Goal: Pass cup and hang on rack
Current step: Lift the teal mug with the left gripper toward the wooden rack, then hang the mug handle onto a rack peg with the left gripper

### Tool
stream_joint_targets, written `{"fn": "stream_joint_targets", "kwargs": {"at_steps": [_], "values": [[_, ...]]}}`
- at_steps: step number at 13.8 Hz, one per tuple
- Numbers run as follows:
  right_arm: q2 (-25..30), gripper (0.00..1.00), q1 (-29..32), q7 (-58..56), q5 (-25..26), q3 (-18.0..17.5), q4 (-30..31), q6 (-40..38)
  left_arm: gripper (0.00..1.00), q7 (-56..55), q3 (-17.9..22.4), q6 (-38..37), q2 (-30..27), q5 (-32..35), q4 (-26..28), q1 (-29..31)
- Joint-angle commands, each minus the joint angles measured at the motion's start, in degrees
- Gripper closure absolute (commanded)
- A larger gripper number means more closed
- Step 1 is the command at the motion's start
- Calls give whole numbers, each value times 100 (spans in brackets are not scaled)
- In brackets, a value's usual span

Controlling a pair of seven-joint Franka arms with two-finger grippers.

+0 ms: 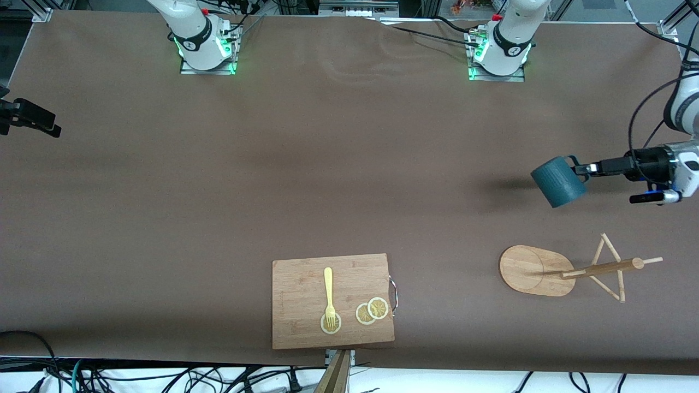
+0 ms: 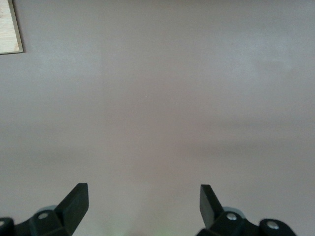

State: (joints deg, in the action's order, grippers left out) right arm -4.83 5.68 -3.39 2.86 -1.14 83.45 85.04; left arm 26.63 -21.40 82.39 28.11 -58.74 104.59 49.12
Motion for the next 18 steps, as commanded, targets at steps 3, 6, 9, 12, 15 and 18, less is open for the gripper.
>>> {"fn": "stream_joint_targets", "kwargs": {"at_steps": [3, 6, 9, 12, 15, 18], "values": [[53, 0, 100, -101, -67, -70, 66, 65, 100, -1237, -57, -215, 1046, -41, -1588, -218], [53, 0, 100, -101, -67, -70, 66, 65, 100, -1485, -22, -206, 1355, -24, -2134, -473], [53, 0, 109, -110, -102, -61, 66, 65, 100, -1617, 83, -189, 1512, -15, -2337, -500], [53, 0, 118, -110, -102, -61, 66, 65, 100, -1617, 311, -206, 1539, 3, -2399, -579], [53, 0, 118, -110, -111, -61, 66, 65, 100, -1608, 329, -197, 1557, 284, -2504, -579], [53, 0, 118, -110, -119, -61, 66, 65, 100, -1670, 356, -189, 1645, 302, -2724, -605]]}}
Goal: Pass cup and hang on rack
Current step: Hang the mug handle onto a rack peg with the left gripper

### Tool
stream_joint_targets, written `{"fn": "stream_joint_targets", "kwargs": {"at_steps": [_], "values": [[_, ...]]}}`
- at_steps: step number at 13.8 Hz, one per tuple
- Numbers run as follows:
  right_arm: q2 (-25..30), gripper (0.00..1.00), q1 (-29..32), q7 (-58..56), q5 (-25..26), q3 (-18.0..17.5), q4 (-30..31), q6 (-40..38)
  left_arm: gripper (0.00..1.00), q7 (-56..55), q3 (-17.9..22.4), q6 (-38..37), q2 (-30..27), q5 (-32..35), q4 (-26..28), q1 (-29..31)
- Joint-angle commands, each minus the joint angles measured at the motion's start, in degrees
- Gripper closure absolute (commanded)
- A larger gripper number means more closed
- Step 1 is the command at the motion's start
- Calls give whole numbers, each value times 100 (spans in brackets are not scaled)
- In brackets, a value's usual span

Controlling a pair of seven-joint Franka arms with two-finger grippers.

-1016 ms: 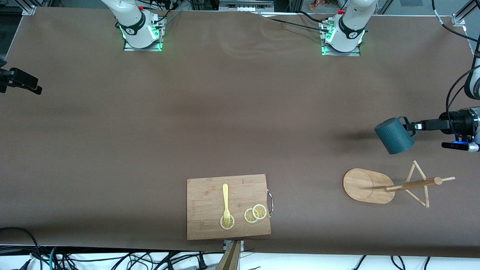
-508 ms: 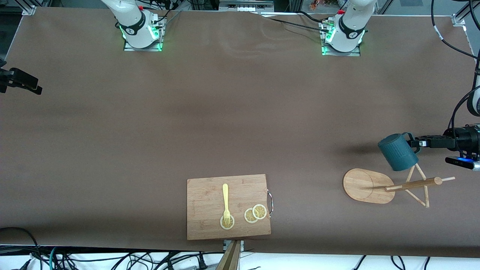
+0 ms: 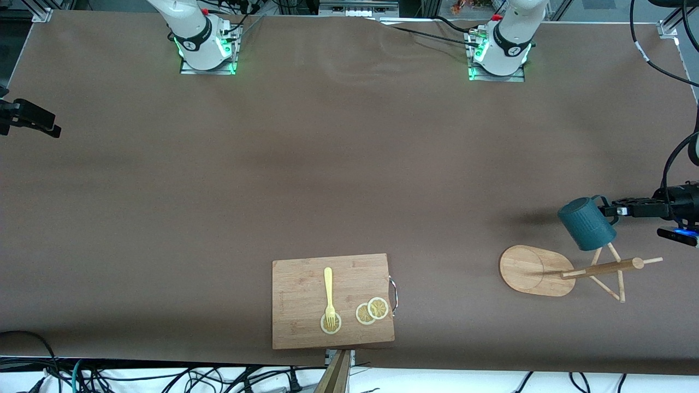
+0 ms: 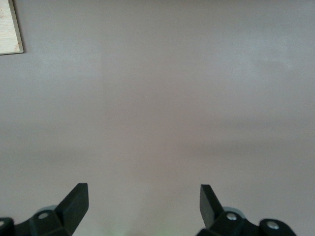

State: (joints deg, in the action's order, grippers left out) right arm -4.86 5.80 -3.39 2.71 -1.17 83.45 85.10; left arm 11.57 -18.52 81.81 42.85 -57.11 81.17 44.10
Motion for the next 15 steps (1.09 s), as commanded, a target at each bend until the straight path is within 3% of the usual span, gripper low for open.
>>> {"fn": "stream_joint_targets", "kwargs": {"at_steps": [1, 15], "values": [[55, 0, 106, -110, -121, -50, 66, 60, 100, -172, 86, -130, 241, 130, -400, -95], [55, 0, 106, -110, -121, -41, 66, 60, 100, -805, 121, -165, 803, -433, -803, 20]]}}
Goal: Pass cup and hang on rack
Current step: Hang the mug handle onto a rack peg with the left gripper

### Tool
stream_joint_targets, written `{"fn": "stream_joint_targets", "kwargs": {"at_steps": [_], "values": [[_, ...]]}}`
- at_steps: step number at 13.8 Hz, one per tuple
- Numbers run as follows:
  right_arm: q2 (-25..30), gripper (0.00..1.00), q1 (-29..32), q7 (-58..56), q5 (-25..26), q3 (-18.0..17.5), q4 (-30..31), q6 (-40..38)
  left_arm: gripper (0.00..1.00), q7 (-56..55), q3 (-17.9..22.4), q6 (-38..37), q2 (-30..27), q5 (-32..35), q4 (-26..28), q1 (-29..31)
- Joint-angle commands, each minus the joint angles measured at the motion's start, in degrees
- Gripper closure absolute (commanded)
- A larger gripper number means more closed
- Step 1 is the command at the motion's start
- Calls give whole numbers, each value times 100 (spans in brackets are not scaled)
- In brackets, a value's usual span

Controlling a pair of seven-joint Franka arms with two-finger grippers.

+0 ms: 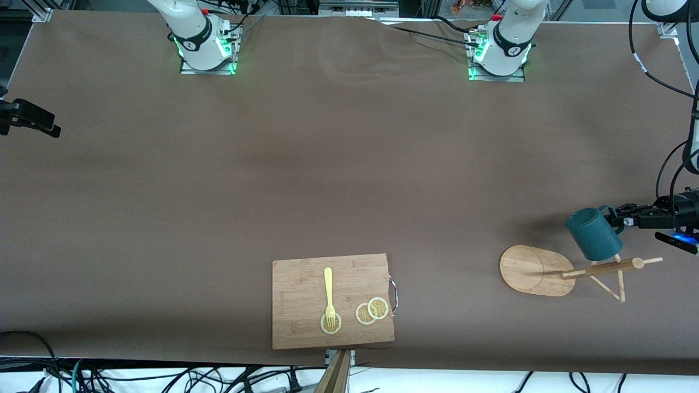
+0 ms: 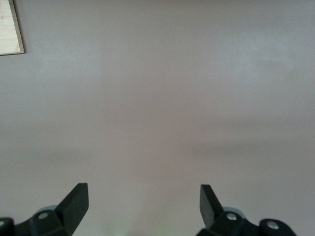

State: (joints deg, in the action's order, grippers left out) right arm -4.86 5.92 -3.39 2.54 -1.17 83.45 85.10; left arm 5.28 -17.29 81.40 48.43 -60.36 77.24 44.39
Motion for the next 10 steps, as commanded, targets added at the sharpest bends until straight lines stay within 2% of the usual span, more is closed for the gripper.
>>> {"fn": "stream_joint_targets", "kwargs": {"at_steps": [1, 5, 6, 7, 8, 9, 10], "values": [[56, 0, 94, -110, -104, -41, 66, 59, 100, -168, -2, -125, 298, -107, -464, -9], [47, 0, 94, -110, -113, -50, 66, 59, 100, -167, 33, -116, 474, -81, -728, -18], [56, 0, 94, -110, -104, -41, 66, 59, 86, -167, 51, -116, 466, -81, -728, -27], [56, 0, 94, -110, -113, -41, 66, 59, 56, -159, 51, -116, 448, -64, -728, -18], [47, 0, 102, -110, -113, -41, 66, 59, 33, -159, 51, -125, 439, -46, -728, -10], [56, 0, 102, -110, -113, -41, 66, 59, 0, -106, 59, -142, 422, -28, -728, -9], [56, 0, 102, -110, -113, -41, 66, 59, 0, -97, 59, -203, 396, 102, -728, -18]]}}
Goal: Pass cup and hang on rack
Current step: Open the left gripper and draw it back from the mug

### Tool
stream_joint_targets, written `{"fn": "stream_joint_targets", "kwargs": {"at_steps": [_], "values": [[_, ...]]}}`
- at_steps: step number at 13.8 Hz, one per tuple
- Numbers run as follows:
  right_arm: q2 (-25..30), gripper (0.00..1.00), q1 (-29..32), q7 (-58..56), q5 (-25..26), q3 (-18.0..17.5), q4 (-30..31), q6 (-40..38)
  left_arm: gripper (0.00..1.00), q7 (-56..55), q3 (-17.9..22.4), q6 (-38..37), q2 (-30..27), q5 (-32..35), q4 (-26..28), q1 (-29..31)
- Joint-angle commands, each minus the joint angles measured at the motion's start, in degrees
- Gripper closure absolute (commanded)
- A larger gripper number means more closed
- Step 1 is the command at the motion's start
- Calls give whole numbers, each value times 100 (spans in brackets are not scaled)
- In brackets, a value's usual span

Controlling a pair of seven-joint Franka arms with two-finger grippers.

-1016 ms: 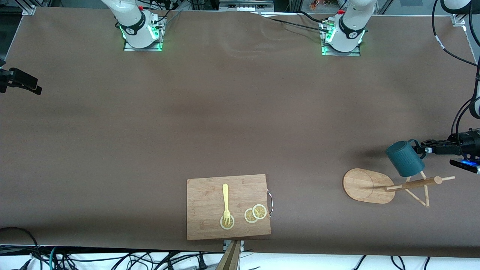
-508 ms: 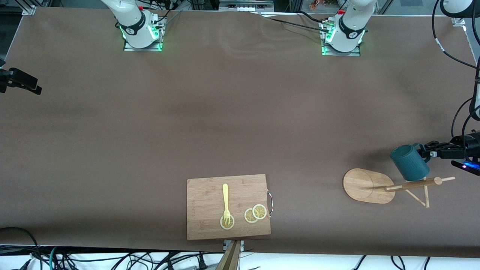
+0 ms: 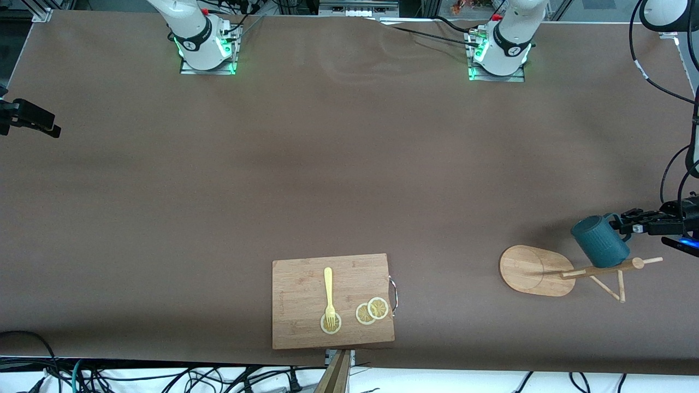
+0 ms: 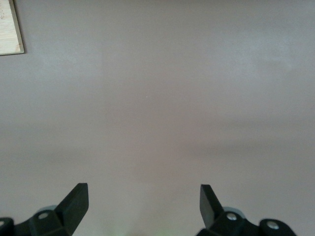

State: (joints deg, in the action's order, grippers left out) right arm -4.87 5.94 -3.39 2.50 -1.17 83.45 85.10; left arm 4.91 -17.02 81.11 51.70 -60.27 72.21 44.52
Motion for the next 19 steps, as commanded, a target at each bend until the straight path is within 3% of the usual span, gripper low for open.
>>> {"fn": "stream_joint_targets", "kwargs": {"at_steps": [1, 6, 8, 11, 16, 19], "values": [[56, 0, 100, -110, -110, -41, 66, 59, 0, -43, 6, -209, -1, 408, -260, -40], [56, 0, 100, -110, -110, -41, 66, 59, 0, 89, -135, -218, -808, 2595, -515, -452], [56, 0, 100, -110, -110, -41, 66, 59, 0, 98, -144, -262, -1265, 3754, -332, -864], [48, 0, 100, -110, -110, -41, 66, 59, 0, 55, -161, -209, -1802, 4960, -190, -1628], [48, 0, 100, -110, -110, -33, 66, 59, 0, 10, -170, -244, -2523, 6447, -102, -3026], [48, 0, 109, -110, -110, -33, 66, 59, 0, 10, -170, -445, -2883, 6861, -49, -3536]]}}
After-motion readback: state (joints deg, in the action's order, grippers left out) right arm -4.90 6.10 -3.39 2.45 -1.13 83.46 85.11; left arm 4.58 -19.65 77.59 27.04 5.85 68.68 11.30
